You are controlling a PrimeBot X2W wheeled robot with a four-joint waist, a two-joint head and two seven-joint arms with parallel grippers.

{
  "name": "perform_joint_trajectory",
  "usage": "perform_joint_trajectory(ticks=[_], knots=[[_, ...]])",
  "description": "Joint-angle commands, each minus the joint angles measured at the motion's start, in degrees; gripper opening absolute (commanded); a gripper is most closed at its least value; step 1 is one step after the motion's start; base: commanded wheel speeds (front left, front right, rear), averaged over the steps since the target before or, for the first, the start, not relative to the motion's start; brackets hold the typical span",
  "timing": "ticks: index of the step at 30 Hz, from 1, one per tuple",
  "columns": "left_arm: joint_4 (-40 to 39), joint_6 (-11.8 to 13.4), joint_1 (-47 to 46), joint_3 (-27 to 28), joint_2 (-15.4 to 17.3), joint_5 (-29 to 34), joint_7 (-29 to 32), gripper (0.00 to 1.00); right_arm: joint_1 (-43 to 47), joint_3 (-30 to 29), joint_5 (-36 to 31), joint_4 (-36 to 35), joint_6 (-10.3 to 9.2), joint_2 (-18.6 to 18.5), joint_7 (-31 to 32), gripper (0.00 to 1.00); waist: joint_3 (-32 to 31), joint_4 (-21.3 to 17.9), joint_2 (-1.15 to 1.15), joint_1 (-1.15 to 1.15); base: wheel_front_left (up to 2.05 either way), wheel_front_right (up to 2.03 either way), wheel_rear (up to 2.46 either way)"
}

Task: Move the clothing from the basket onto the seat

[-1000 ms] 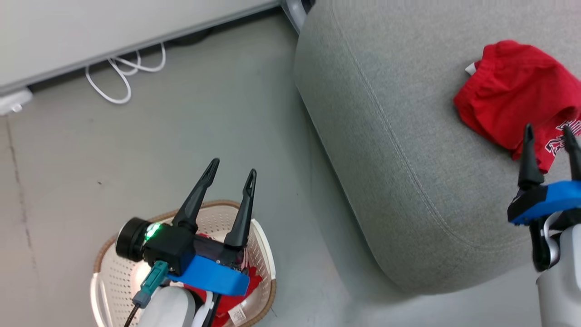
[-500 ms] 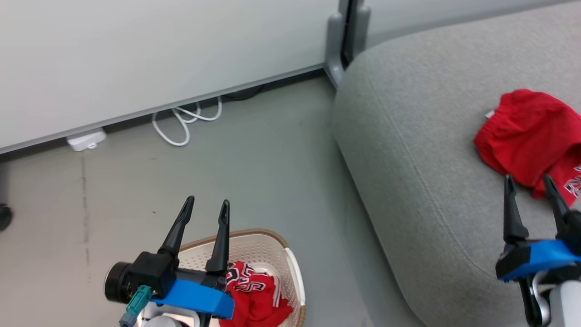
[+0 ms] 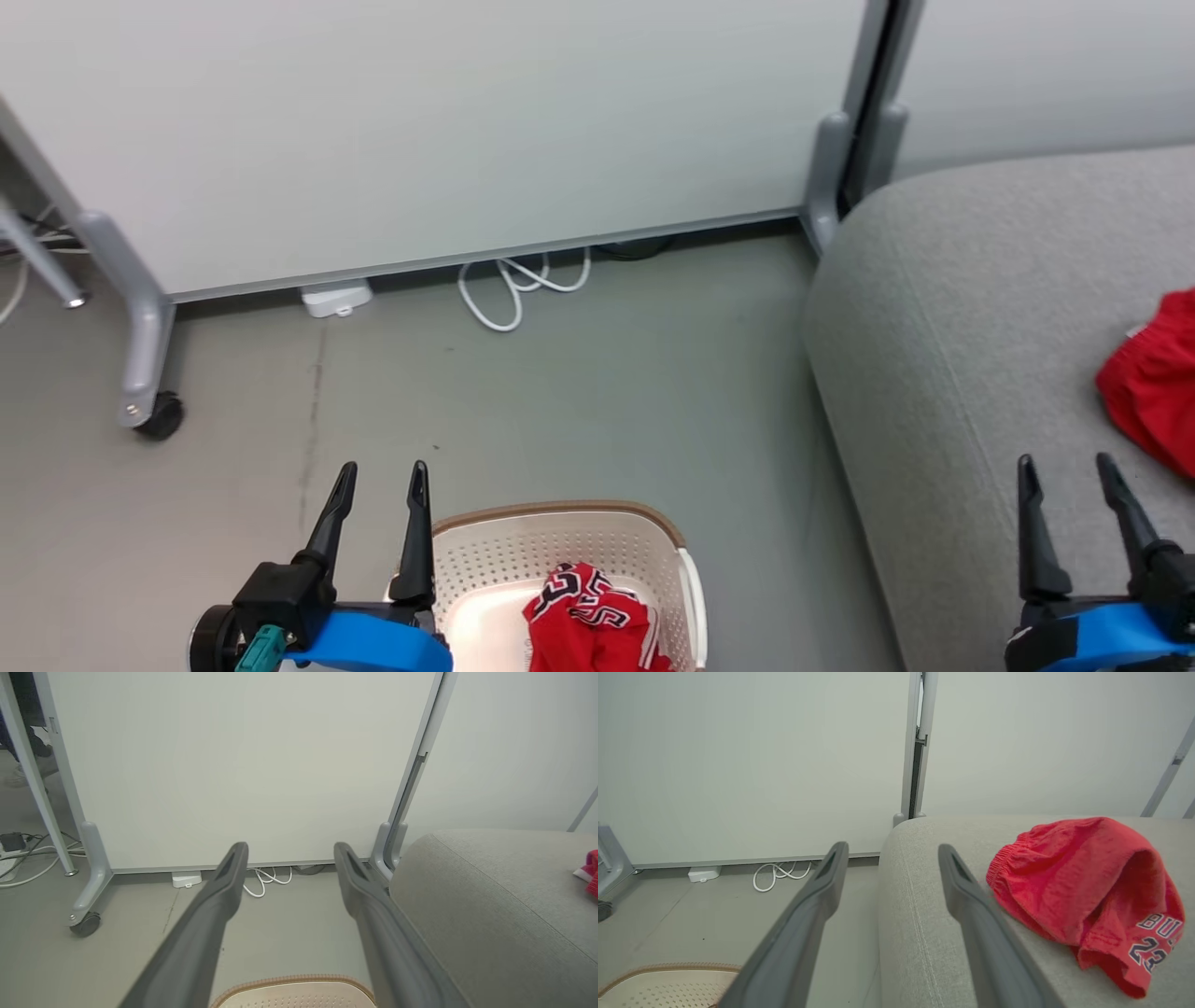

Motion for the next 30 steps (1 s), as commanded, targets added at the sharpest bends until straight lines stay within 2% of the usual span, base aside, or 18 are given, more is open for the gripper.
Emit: perform_joint_trajectory(ticks=[1,17,30], knots=[[0.1,0.2,0.3,0.2,0.0,0.4,-0.3,1.0,1.1,0.4,0.4,-0.6,0.03,0.2,0.1,1.0,-1.0,1.6,0.0,0.01,0.0,0.0,0.0],[5.9,-1.2,-2.4,0.8,0.0,1.4,-0.3,1.0,3.6,6.3,1.5,-1.7,0.03,1.1,1.3,1.0,-4.0,9.5,0.0,0.01,0.0,0.0,0.0],[7.3,-1.4,-1.9,2.1,0.0,1.8,-0.3,1.0,4.4,7.9,3.1,-0.5,0.03,1.2,0.9,1.0,-4.6,9.2,0.0,0.01,0.0,0.0,0.0]])
